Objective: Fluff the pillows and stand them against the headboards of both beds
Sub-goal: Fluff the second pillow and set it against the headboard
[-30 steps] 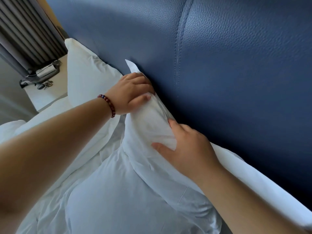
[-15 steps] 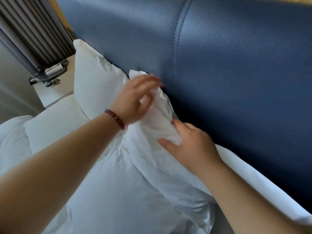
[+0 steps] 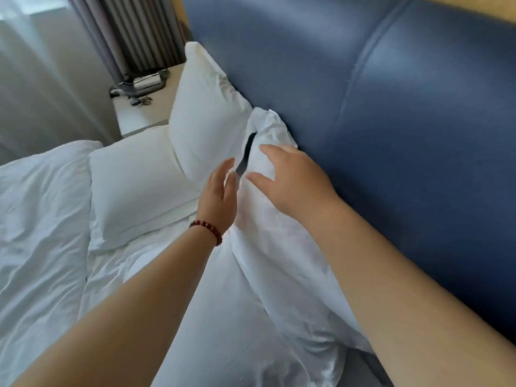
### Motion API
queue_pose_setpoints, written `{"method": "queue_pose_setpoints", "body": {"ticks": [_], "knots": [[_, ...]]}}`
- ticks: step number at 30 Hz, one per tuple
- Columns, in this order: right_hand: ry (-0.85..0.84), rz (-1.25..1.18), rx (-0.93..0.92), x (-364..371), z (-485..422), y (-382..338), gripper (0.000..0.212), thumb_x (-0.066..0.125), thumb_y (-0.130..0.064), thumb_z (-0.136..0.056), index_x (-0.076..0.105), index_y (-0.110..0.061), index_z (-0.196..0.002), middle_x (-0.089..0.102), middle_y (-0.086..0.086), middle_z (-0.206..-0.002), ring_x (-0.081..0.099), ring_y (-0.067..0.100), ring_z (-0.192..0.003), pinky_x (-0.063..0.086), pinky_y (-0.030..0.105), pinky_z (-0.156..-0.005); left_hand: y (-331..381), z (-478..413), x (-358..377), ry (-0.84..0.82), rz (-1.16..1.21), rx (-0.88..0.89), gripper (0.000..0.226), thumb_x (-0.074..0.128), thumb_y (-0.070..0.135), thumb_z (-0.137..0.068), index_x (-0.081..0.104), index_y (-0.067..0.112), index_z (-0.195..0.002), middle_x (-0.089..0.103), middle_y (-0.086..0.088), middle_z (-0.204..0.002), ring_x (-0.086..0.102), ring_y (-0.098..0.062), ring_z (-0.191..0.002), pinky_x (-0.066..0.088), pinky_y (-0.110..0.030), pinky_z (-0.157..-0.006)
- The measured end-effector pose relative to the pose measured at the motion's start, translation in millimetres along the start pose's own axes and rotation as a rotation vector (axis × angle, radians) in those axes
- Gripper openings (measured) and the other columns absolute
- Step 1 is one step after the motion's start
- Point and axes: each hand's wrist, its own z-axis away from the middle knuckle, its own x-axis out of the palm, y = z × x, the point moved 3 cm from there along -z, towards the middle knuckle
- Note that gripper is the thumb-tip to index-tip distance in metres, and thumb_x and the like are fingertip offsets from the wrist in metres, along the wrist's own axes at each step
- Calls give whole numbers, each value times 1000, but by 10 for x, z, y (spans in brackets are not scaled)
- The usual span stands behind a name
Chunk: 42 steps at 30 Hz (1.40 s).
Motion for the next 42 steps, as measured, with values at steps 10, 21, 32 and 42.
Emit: {"method": "queue_pose_setpoints", "body": {"ticks": [10, 21, 32, 42], "knots": [[-672, 850, -417, 1151, -808, -168, 50, 36, -63, -91, 61, -31, -120, 63, -1, -120, 54, 23, -111, 34, 38, -93, -1225, 402, -773, 109, -49, -364, 28, 43, 33, -100, 59, 28, -122, 65, 5, -120, 56, -10, -106, 42, -28, -89], [-1006, 632, -54, 1812, -1306, -209, 49, 58, -48, -92, 49, -34, -137, 58, -3, -128, 65, 21, -99, 49, 36, -94, -2195, -231, -491, -351, -192, -518, 40, 47, 43, -97, 54, 27, -133, 62, 1, -127, 56, -17, -110, 37, -24, -90], [-1218, 866, 161, 2321, -1655, 501, 57, 33, -56, -99, 60, -10, -118, 59, 4, -124, 54, 25, -108, 33, 34, -88, -2893, -634, -59, -667, -132, -650, 30, 68, 60, -79, 70, 34, -94, 67, 12, -104, 61, -11, -97, 48, -32, -91], [-723, 428, 315, 2160, -1910, 725, 25, 63, -33, -92, 70, -9, -96, 63, 5, -78, 59, 24, -74, 43, 26, -64, -3002, -432, -144, -208, 248, -715, 18, 74, 30, -84, 67, 21, -70, 52, 16, -43, 42, 1, -36, 36, -12, -38]]}}
